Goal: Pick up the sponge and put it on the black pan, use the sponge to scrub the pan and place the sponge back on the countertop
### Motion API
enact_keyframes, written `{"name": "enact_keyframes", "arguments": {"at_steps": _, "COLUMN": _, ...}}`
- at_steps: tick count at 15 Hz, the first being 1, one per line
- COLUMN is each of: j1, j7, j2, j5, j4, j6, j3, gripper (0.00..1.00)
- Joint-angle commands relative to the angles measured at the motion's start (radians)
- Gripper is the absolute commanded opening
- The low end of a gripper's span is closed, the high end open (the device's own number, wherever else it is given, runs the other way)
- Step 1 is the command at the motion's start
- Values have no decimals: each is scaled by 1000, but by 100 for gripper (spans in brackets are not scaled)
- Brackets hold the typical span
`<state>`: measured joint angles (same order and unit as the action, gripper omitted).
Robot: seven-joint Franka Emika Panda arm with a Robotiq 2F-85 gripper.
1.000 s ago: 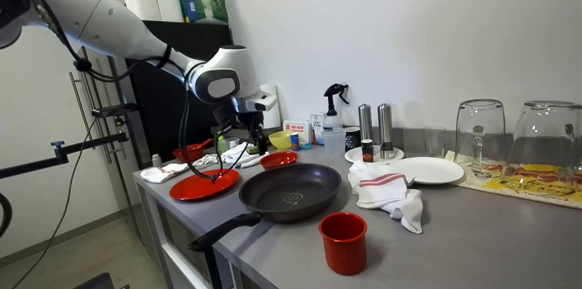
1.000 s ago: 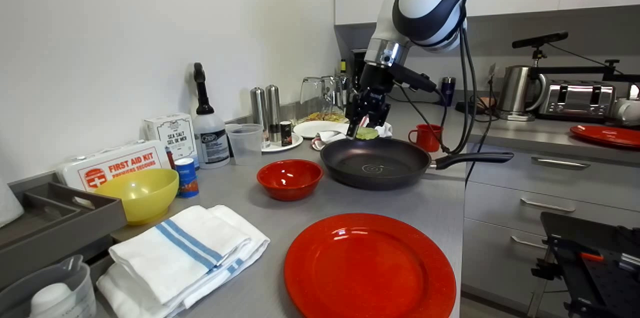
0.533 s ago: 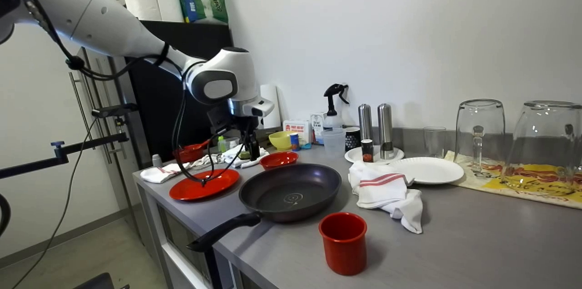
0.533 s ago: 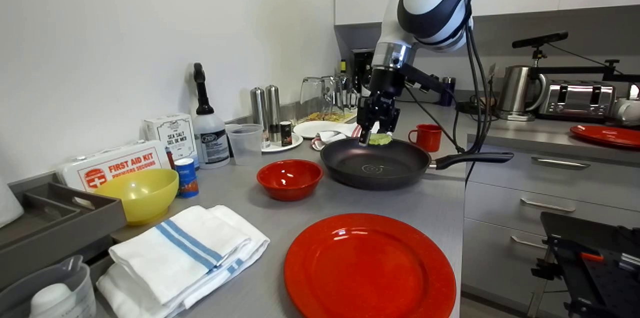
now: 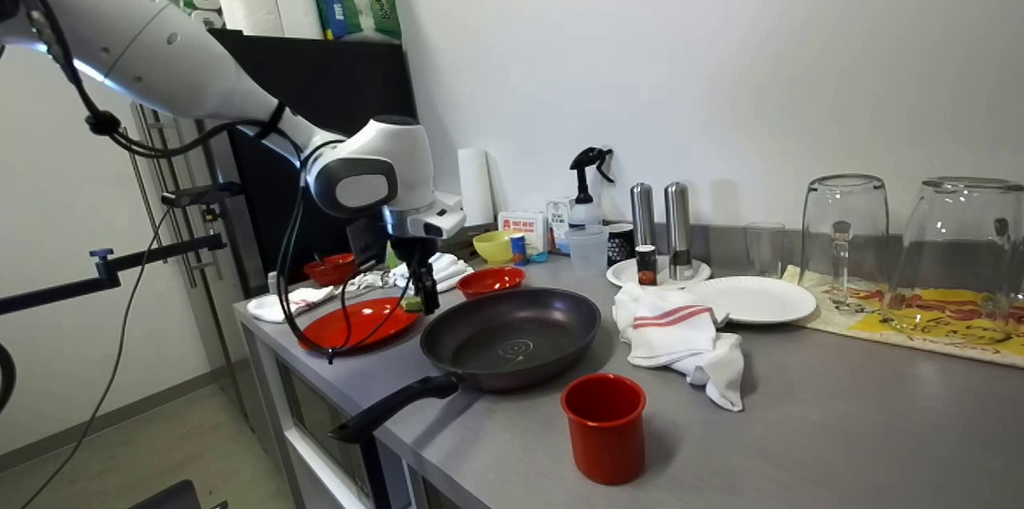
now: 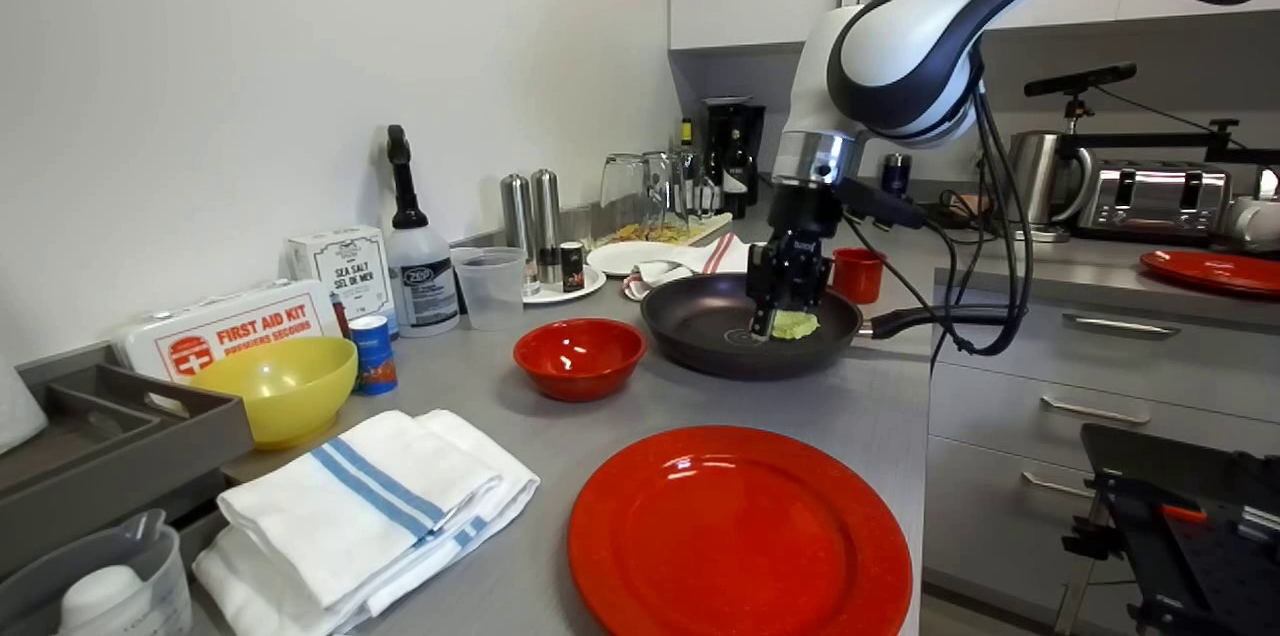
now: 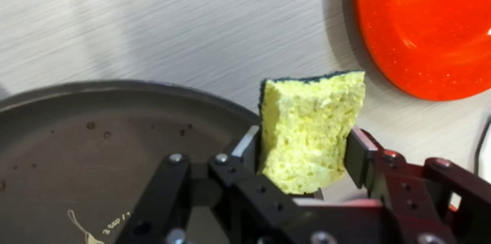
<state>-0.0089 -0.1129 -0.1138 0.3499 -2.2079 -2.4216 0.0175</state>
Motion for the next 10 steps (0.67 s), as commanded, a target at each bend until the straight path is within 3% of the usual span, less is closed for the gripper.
{"name": "enact_keyframes", "arguments": {"at_steps": 1, "j1": 9, "j7": 13, "j2": 55, "j5": 35, "j4": -73, "j6": -29, "j3": 13, "gripper": 28}}
{"name": "enact_keyframes", "arguments": {"at_steps": 10, "j1": 15, "j7": 93, "j2": 55, "j5": 14, "j4": -90, "j6": -10, "j3": 22, "gripper": 28}}
